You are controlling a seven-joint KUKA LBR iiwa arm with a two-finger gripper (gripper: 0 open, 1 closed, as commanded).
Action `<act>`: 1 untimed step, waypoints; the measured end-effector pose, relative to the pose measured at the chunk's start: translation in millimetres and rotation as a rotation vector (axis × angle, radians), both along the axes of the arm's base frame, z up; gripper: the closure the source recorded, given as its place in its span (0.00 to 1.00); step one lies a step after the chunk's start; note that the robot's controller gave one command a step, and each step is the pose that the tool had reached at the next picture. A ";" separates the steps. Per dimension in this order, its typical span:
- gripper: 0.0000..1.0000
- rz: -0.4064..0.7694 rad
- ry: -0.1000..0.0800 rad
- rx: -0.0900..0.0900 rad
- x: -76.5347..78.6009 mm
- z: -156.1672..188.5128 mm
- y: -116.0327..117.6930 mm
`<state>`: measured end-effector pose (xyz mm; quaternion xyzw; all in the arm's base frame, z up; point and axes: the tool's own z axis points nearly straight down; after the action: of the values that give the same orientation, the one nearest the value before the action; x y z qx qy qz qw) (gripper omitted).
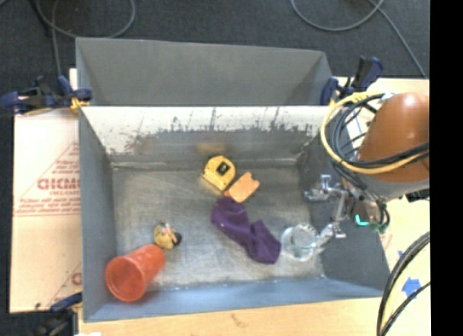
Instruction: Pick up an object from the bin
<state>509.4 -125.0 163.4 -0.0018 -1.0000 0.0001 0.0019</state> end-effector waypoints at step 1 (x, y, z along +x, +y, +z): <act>0.00 0.003 -0.007 -0.002 1.9 3.4 0.2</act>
Offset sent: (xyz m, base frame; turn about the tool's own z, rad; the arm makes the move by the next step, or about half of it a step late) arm 0.0018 0.0033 -0.0919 0.2217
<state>511.3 -124.8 166.8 -0.0002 -1.0000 0.0009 -0.0016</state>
